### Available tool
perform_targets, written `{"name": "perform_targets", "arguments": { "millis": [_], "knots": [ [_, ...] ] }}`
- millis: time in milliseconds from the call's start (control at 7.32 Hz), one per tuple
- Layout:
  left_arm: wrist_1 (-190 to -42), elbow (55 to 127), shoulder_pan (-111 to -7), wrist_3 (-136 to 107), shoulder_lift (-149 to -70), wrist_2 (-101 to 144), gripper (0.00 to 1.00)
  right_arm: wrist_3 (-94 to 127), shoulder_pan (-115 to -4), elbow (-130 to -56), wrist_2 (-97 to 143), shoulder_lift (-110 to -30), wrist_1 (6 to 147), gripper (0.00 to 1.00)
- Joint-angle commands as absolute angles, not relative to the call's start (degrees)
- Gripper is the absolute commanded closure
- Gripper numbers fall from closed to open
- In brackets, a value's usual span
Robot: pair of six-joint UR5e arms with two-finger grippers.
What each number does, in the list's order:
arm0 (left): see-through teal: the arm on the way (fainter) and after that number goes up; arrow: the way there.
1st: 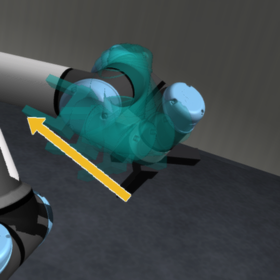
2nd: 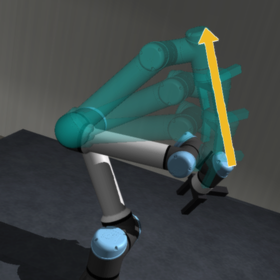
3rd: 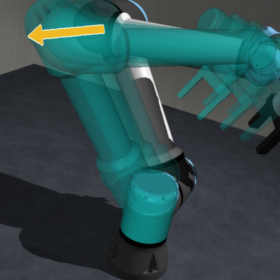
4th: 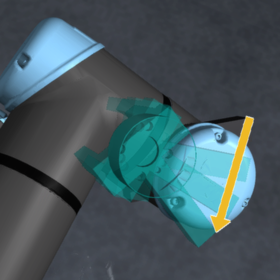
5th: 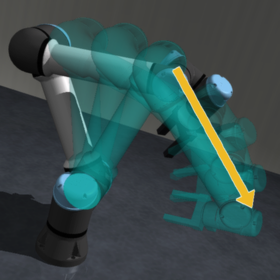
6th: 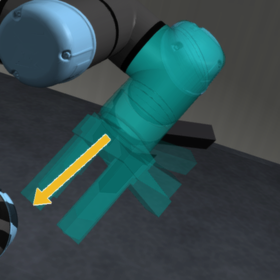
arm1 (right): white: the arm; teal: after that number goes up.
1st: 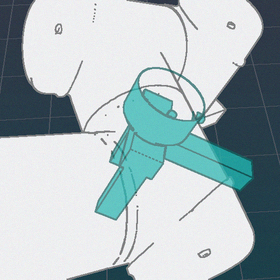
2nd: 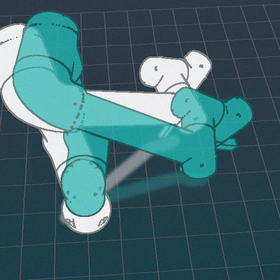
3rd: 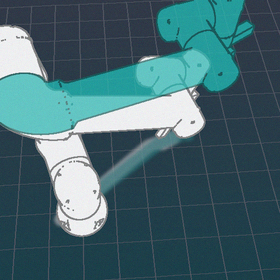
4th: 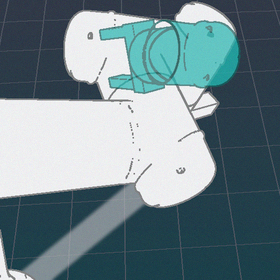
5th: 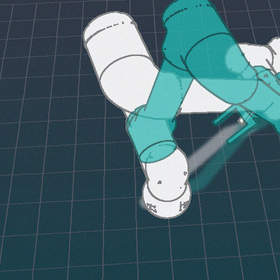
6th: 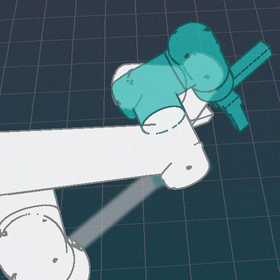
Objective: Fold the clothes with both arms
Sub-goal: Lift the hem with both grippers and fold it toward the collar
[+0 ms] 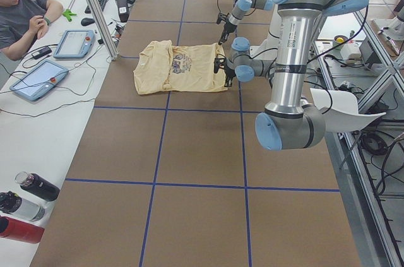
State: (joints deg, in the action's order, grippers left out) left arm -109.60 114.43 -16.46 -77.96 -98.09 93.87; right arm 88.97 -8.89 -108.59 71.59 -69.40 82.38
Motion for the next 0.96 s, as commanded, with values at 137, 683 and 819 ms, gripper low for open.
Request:
{"name": "perform_targets", "arguments": {
  "millis": [137, 683, 819],
  "knots": [
    [-109.69, 117.13, -16.61, -77.96, -98.00, 94.74, 1.00, 88.68, -10.01, -111.07, 70.93, -69.61, 82.18, 1.00],
    [-98.06, 136.61, -17.14, -77.87, -97.21, 100.79, 1.00, 88.59, -9.85, -132.92, 75.91, -82.40, 84.62, 1.00],
    [-93.74, 140.93, -17.05, -77.96, -97.38, 101.77, 1.00, 88.68, -5.58, -141.16, 76.81, -86.10, 89.16, 1.00]
  ]
}}
